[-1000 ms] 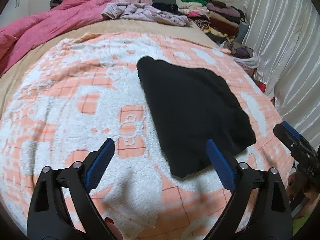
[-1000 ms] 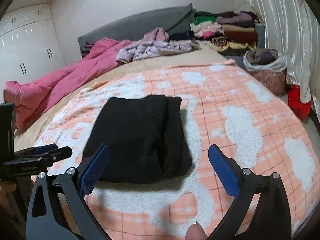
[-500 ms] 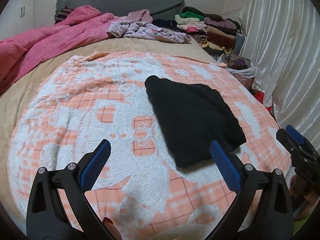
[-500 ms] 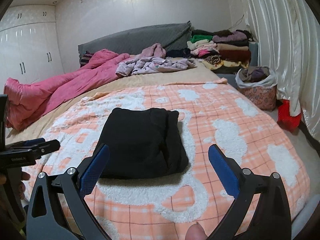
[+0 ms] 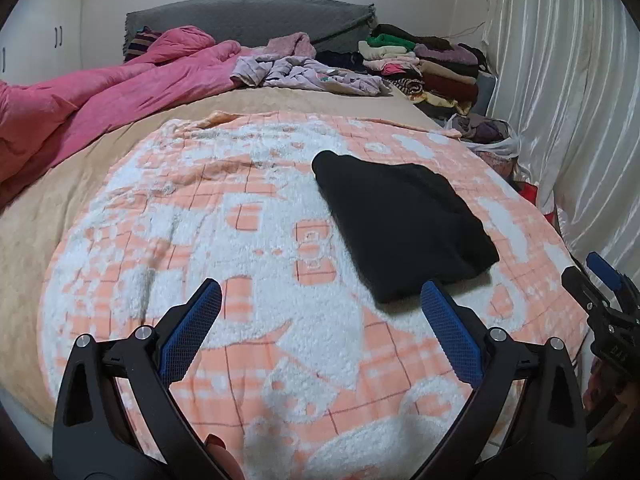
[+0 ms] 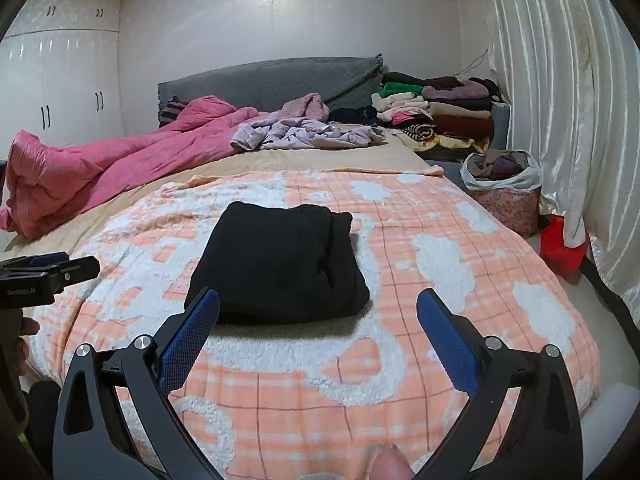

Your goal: Fold small clothes

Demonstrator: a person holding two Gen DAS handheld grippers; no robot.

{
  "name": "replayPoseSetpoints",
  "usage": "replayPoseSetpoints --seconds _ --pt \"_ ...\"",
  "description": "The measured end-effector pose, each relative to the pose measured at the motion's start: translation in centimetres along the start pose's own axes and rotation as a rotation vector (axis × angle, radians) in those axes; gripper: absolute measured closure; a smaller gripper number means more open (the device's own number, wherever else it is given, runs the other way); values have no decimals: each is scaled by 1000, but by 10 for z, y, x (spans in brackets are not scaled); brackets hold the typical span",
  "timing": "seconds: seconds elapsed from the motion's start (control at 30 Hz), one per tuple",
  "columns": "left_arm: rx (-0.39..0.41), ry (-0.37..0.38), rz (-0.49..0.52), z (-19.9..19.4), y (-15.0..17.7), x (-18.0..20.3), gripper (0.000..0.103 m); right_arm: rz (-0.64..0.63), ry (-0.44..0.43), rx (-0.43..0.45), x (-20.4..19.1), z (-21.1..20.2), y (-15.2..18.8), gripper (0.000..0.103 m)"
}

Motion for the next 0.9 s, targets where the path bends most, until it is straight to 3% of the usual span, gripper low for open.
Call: replayPoseSetpoints --seconds 0.9 --pt "-57 -9 -1 30 39 5 10 4 -3 -125 -7 35 55 5"
Point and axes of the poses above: each gripper's, at about its wrist camera, not at the fingertips, and z roughly the way its jaws point, x to its right, y to its underside, the point moved 2 cm from there along z, roughly the way its jaws point, and after that the axes turned 13 degrees about -x, right-handed, at the moved point
